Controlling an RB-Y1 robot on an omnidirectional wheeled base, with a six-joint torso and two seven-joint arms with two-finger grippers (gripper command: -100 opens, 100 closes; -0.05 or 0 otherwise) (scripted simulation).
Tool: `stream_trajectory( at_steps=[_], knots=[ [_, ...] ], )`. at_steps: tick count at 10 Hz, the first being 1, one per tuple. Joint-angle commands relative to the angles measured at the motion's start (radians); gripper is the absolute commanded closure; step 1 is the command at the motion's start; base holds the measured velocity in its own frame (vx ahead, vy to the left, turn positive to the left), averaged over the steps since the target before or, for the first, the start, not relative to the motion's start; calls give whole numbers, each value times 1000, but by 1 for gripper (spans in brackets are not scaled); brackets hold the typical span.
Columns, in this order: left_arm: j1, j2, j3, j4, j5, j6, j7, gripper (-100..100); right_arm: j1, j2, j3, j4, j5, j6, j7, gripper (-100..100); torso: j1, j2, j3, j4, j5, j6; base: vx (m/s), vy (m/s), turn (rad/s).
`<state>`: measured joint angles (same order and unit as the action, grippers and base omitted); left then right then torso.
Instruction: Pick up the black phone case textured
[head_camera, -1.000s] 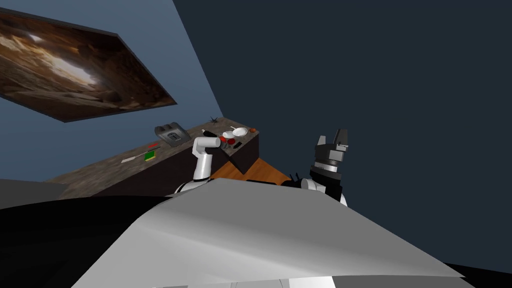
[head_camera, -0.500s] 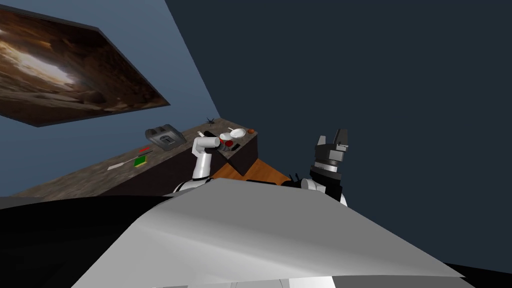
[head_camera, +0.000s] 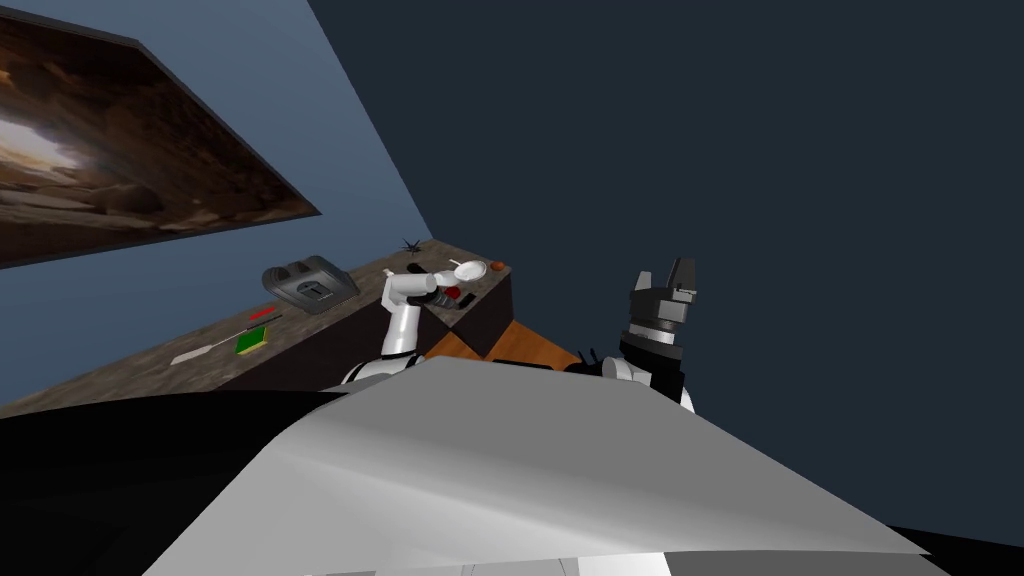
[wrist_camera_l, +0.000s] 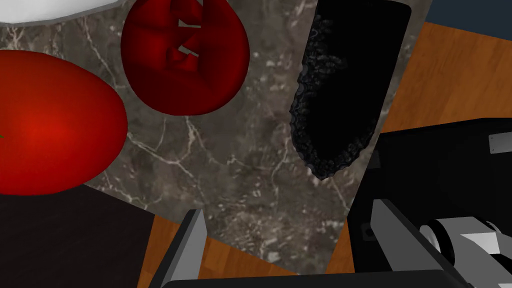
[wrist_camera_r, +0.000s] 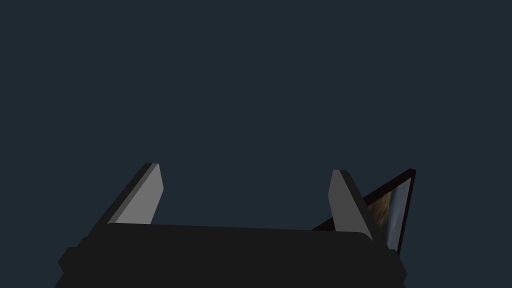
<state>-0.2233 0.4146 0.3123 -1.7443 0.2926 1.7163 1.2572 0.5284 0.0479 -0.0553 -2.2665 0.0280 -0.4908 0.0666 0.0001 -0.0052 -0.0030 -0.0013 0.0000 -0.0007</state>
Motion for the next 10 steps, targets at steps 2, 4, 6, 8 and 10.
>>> stream_trajectory(
  at_steps=[2, 4, 6, 8, 10],
  knots=[
    [-5, 6, -1, 33, 19, 71, 25, -100, 0, 0, 0, 0, 0, 0, 0, 0, 0, 0, 0, 0, 0, 0, 85, 17, -75],
    [-7, 12, 1, 52, 34, 121, 35, -100, 0, 0, 0, 0, 0, 0, 0, 0, 1, 0, 0, 0, 0, 0, 81, 21, -78],
    [-8, 16, 3, 68, 47, 172, 43, -100, 0, 0, 0, 0, 0, 0, 0, 0, 0, 0, 0, 0, 0, 0, 73, 13, -61],
    [-8, 17, 3, 82, 57, 211, 49, -100, 0, 0, 0, 0, 0, 0, 0, 0, -1, 1, 0, 0, 0, 0, 70, 6, -67],
    [-8, 13, 1, 98, 69, 260, 54, -100, 0, 0, 0, 0, 0, 0, 0, 0, -1, -1, -1, 0, 0, 0, 124, -7, -92]
  ],
)
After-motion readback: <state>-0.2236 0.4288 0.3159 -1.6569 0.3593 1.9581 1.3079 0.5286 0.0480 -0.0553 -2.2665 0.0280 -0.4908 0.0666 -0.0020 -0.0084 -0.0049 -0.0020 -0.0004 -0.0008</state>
